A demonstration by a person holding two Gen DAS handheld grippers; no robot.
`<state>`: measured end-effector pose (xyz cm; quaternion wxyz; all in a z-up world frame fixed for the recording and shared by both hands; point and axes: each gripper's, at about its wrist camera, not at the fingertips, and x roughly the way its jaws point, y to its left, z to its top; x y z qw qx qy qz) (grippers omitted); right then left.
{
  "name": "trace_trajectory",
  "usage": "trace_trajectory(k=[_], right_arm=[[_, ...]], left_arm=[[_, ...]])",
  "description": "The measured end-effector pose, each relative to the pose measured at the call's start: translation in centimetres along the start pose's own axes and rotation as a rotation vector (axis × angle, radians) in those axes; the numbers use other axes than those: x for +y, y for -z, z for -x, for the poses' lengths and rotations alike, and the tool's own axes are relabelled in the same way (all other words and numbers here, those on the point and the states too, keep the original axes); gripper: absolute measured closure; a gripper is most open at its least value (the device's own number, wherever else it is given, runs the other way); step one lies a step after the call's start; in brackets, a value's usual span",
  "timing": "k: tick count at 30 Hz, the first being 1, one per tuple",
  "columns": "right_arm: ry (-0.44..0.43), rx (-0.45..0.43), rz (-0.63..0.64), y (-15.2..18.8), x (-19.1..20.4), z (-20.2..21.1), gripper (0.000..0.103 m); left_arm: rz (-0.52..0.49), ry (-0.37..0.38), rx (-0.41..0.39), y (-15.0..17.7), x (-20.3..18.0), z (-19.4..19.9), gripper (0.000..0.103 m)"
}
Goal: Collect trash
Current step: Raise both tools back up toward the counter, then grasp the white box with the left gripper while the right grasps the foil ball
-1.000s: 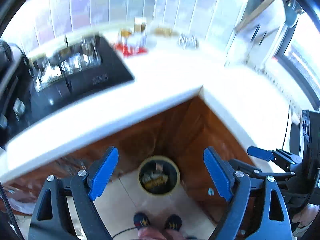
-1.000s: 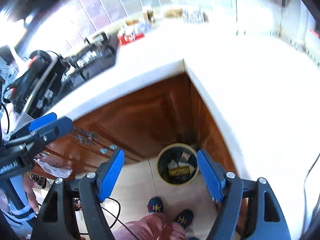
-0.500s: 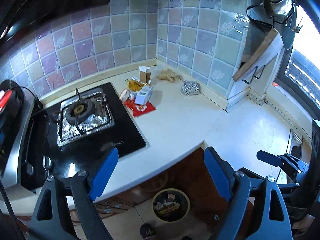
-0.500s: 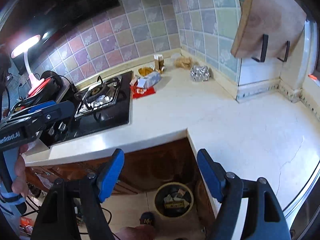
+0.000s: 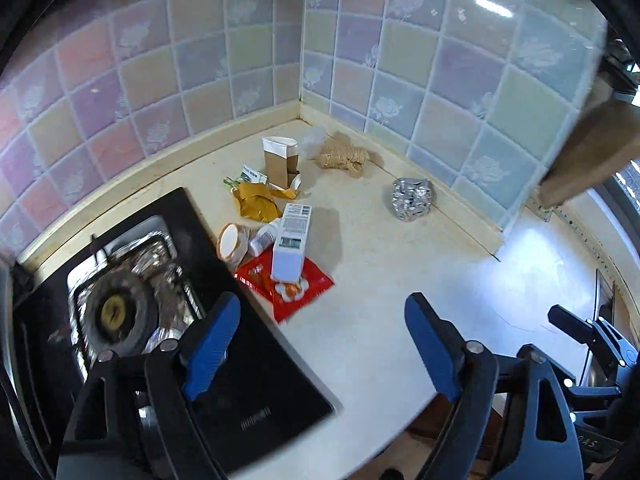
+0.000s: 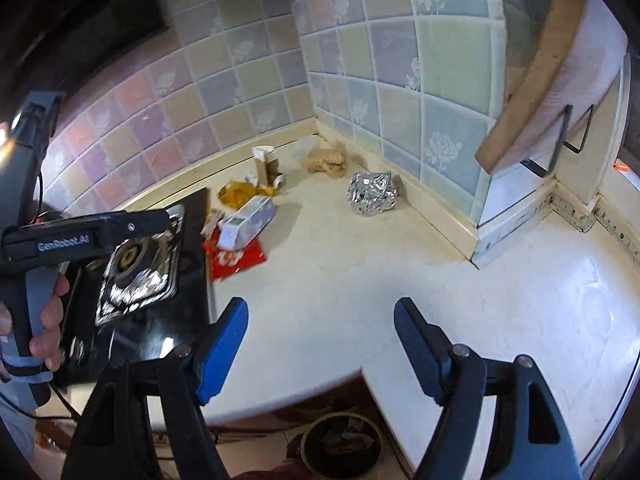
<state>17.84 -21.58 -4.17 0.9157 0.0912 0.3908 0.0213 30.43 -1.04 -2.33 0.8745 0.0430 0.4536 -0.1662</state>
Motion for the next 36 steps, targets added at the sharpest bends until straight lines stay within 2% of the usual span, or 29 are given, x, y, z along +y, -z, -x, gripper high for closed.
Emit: trace_trajectory(k=[3, 6, 14, 17, 25, 31, 36], right_arm=[[0.041, 0.012, -0.029, -1.7, 0.6, -2.7, 0.027], [0.082, 0.026, -0.048, -3.2, 1.0, -5.4, 0.027], [0.155, 0.057, -0.094, -5.5, 1.4, -9.9, 0.027], [0.171, 0.063, -0.096, -6.0, 1.5, -10.7, 0.027], [0.190, 0.081, -0.097, -6.5, 1.6, -12.3, 0.027], [0.211, 0.082, -0.108, -6.9, 1.2, -13.8, 0.027], [0.219, 0.065, -0.140, -7.3, 0.2, -14.9, 0.027]], left_arm=[[0.001, 0.046, 0.069, -2.2, 1.7, -4.4, 0.031], [-0.001, 0.059, 0.132, -3.7, 2.8, -8.6, 0.034], [-0.023, 0.069, 0.243, -4.9, 3.8, -16.0, 0.043], [-0.019, 0.084, 0.274, -5.0, 3.8, -17.6, 0.050], [-0.031, 0.095, 0.303, -4.9, 3.3, -19.7, 0.052], [-0.017, 0.102, 0.326, -5.1, 3.2, -21.5, 0.069], [-0.017, 0.105, 0.284, -5.3, 3.2, -22.1, 0.070]])
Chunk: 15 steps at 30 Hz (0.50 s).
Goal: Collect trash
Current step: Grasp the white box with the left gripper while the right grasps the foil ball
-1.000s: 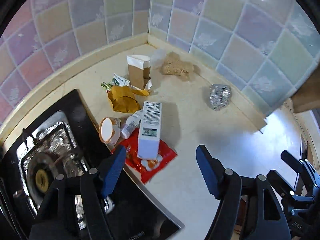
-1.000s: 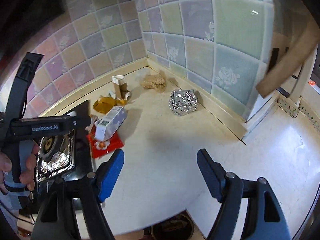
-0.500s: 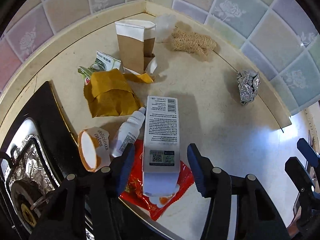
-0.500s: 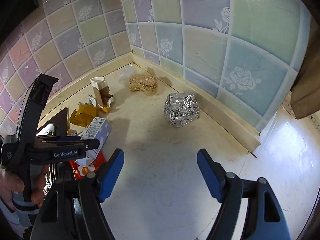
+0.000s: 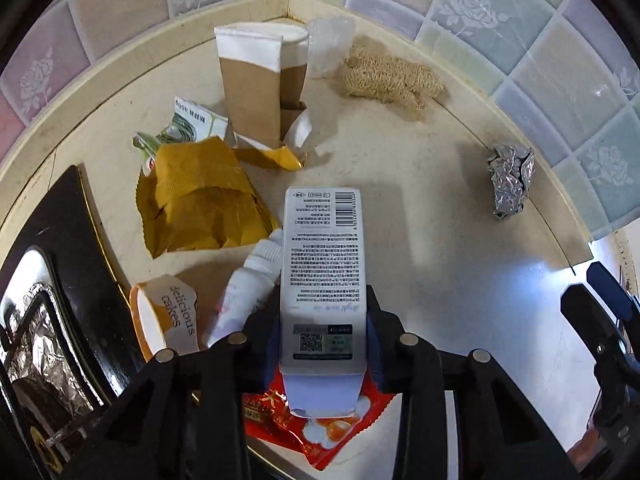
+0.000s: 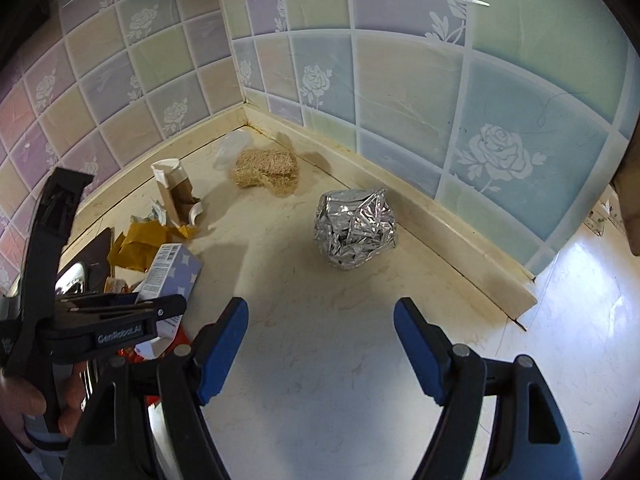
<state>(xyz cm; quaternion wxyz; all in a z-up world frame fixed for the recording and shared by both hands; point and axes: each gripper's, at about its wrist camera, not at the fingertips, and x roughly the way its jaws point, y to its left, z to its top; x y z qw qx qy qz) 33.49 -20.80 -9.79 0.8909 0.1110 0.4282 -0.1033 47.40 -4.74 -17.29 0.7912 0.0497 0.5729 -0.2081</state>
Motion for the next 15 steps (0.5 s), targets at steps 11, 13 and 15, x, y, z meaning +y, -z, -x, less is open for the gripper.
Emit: trace_trajectory(k=[11, 13, 15], right_arm=[[0.069, -0.018, -0.018, -3.3, -0.3, -5.4, 0.027], [0.087, -0.011, -0.017, -3.7, -0.3, -6.4, 0.027], [0.106, -0.006, -0.013, -3.9, -0.1, -7.3, 0.027]], left_arm=[[0.025, 0.045, -0.118, -1.1, 0.0, 2.1, 0.070], [0.035, 0.051, -0.126, -1.2, 0.2, 2.3, 0.070], [0.044, 0.060, -0.126, -1.1, 0.3, 2.4, 0.070]])
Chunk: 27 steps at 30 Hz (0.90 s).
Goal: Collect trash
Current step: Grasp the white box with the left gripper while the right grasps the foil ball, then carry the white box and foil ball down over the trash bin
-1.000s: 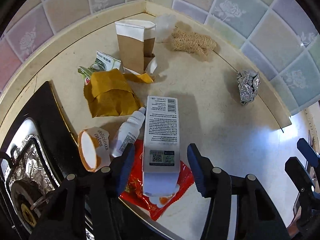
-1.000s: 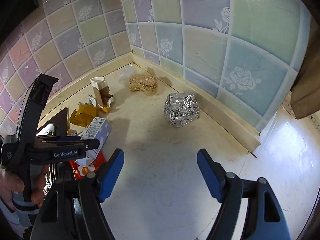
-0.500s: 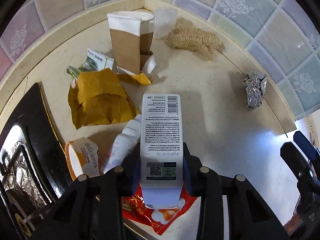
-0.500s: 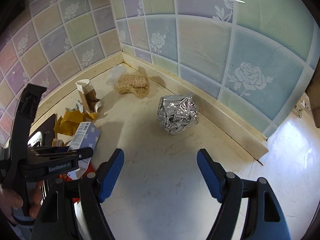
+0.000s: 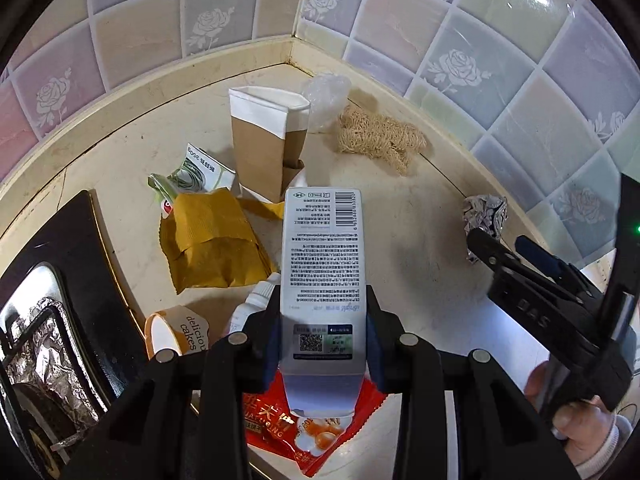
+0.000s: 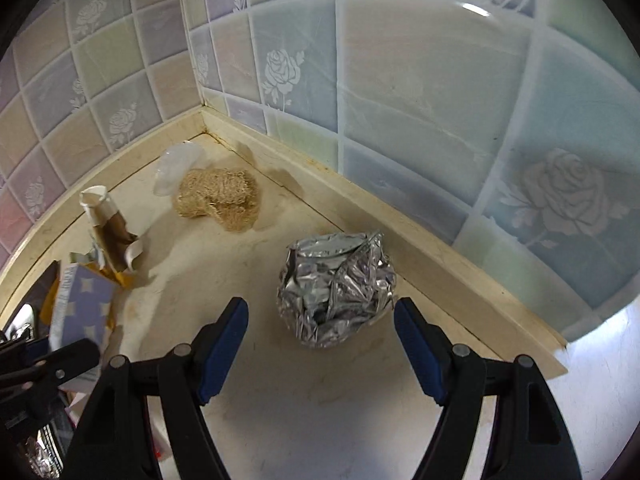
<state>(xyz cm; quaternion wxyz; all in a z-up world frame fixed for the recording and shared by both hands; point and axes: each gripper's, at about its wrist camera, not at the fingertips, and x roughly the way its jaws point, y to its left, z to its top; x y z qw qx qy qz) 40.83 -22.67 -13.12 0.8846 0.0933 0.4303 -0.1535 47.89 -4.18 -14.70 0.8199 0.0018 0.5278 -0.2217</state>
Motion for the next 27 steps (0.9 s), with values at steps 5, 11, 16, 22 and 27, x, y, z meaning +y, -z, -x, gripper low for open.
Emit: trace_trajectory(k=[5, 11, 16, 22, 27], right_arm=[[0.058, 0.007, 0.011, -0.5, 0.5, -1.7, 0.027], [0.129, 0.011, 0.033, -0.9, 0.8, -3.1, 0.028], [0.149, -0.006, 0.046, -1.2, 0.8, -3.1, 0.044], [0.116, -0.015, 0.040, -0.5, 0.5, -1.9, 0.049], [0.057, -0.016, 0.053, 1.1, 0.4, 0.5, 0.049]], left_arm=[[0.020, 0.004, 0.002, 0.2, 1.0, 0.2, 0.070], [0.051, -0.003, -0.004, 0.4, 2.1, -0.2, 0.070], [0.060, -0.016, -0.014, 0.4, 2.5, -0.3, 0.070], [0.061, -0.033, -0.024, 0.7, 2.5, 0.2, 0.070], [0.058, -0.049, -0.043, 1.6, 2.0, 1.9, 0.070]])
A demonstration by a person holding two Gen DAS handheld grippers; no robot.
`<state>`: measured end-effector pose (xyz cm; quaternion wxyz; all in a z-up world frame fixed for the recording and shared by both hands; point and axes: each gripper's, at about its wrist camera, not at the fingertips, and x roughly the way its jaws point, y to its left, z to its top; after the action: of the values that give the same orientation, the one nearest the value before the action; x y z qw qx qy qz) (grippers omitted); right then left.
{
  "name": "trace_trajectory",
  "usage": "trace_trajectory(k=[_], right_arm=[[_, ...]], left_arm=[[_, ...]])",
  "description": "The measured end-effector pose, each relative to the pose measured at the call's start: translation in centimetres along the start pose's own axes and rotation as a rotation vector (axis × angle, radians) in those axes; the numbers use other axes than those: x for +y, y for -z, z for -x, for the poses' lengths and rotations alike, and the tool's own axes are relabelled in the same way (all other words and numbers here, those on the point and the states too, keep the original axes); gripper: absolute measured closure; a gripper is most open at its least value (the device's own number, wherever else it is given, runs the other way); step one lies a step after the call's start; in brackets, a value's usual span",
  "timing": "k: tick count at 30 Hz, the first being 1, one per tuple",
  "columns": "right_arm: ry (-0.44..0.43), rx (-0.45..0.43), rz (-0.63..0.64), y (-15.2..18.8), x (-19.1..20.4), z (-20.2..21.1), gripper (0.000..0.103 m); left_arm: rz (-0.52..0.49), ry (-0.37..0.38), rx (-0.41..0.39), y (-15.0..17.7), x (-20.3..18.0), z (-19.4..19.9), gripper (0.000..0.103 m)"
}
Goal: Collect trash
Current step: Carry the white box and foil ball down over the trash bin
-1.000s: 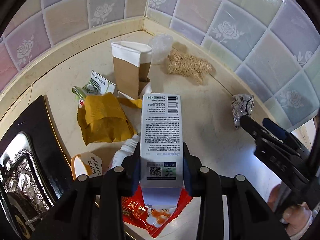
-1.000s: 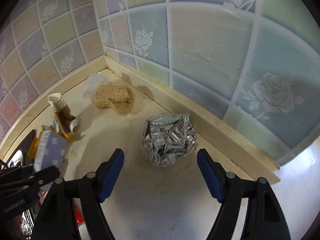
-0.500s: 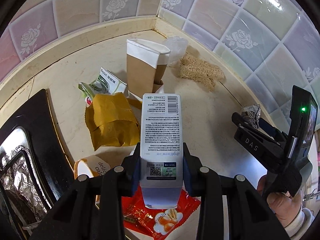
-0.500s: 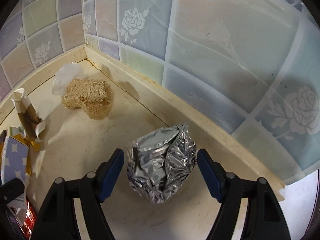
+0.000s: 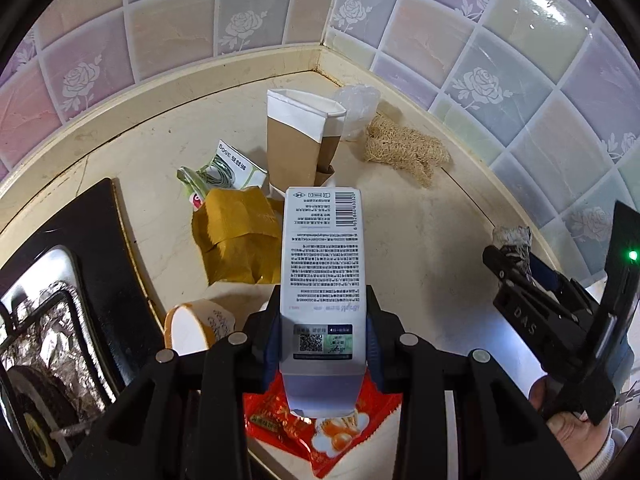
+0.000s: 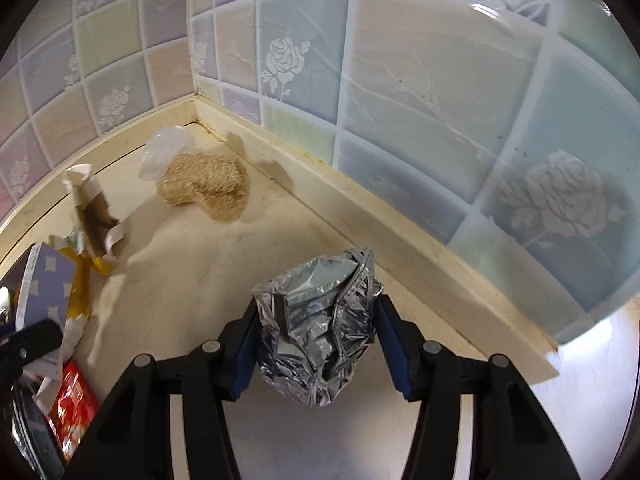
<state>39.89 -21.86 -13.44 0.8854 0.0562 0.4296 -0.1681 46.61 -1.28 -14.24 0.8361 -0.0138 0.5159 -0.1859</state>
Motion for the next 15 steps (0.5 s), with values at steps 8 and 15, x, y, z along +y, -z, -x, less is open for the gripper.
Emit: trace_trajectory(k=[8, 15], right_arm=[[-0.098, -0.033, 0.031, 3.4, -0.8, 5.6, 0.049], [-0.217, -0.066, 0.094, 7.5, -3.0, 11.7, 0.049]], left_arm=[[0.008, -0.027, -0.030, 3.5, -1.7, 4.2, 0.070], [0.050, -0.073, -0.062, 9.6, -4.8, 8.8, 0.070]])
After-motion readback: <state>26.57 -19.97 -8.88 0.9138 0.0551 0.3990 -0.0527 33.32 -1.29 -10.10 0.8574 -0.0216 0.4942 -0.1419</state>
